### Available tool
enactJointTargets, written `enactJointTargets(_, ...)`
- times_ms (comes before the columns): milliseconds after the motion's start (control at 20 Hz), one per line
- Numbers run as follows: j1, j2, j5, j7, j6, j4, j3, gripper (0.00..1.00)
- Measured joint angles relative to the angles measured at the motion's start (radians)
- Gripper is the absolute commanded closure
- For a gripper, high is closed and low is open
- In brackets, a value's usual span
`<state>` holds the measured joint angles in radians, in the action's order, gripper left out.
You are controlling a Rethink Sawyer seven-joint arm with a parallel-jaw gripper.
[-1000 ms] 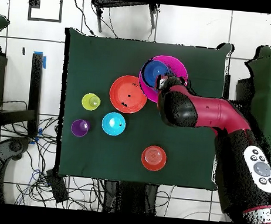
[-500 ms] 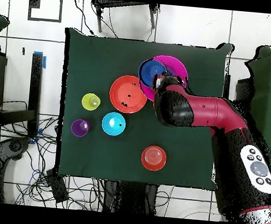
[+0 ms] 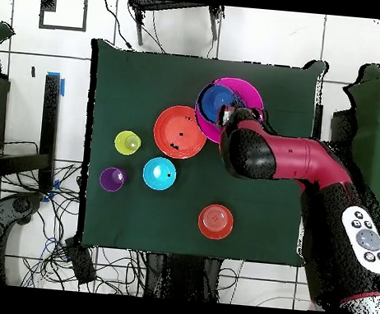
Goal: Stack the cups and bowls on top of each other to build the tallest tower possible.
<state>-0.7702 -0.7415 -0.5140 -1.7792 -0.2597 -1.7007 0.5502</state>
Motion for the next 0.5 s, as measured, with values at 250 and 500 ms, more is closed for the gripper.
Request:
enactJointTargets(250, -0.005, 0.001, 0.0, 0.0, 0.0, 0.0, 0.0, 1.0)
enactJointTargets(500, -0.006, 0.005, 0.0, 0.0, 0.0, 0.0, 0.0, 1.0)
